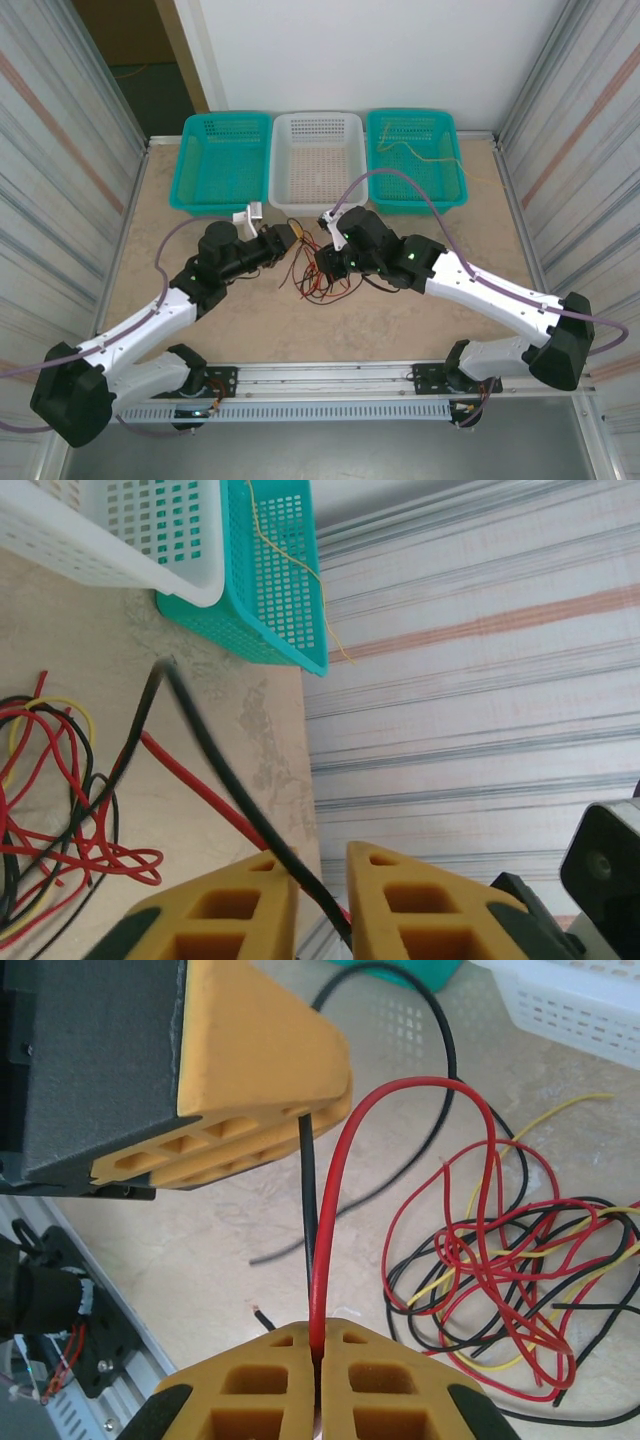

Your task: Untangle the cables

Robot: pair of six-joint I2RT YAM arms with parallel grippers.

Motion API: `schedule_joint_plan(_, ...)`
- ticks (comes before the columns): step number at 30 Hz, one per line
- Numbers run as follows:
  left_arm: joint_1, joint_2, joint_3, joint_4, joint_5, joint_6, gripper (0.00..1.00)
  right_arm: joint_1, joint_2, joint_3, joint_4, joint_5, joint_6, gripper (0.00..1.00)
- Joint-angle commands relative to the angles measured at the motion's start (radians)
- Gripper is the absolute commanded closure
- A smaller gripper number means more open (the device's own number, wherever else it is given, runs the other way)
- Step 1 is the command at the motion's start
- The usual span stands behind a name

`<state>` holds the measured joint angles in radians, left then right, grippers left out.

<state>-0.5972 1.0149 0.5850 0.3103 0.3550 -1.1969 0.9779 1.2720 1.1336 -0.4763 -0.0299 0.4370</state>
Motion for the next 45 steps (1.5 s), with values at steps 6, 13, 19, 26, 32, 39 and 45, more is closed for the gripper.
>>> schedule_joint_plan(6,0.022,-0.050,0.055,-0.155,-0.038,0.092,1.00,0.007,0.001,0.002,-0.047,0.089,-0.020,0.52)
schedule_joint_plan(13,0.022,-0.071,0.117,-0.315,-0.023,0.243,1.00,-0.089,-0.072,-0.047,-0.016,0.051,0.050,0.36)
schedule_joint_plan(19,0.028,-0.105,0.327,-0.616,-0.094,0.481,1.00,-0.129,-0.028,-0.058,-0.010,0.033,0.106,0.35)
schedule_joint_plan(26,0.161,-0.022,0.608,-0.866,-0.156,0.658,1.00,-0.129,0.020,-0.066,0.000,0.062,0.150,0.37)
schedule_joint_plan(32,0.347,0.167,0.791,-0.816,-0.049,0.723,1.00,-0.126,0.023,-0.081,0.016,0.044,0.160,0.37)
schedule_joint_plan(39,0.492,0.518,1.017,-0.775,-0.032,0.755,0.70,-0.104,0.010,-0.092,0.004,0.061,0.161,0.40)
schedule_joint_plan(45,0.525,0.664,1.052,-0.803,0.043,0.709,0.38,-0.089,0.005,-0.090,-0.033,0.083,0.148,0.39)
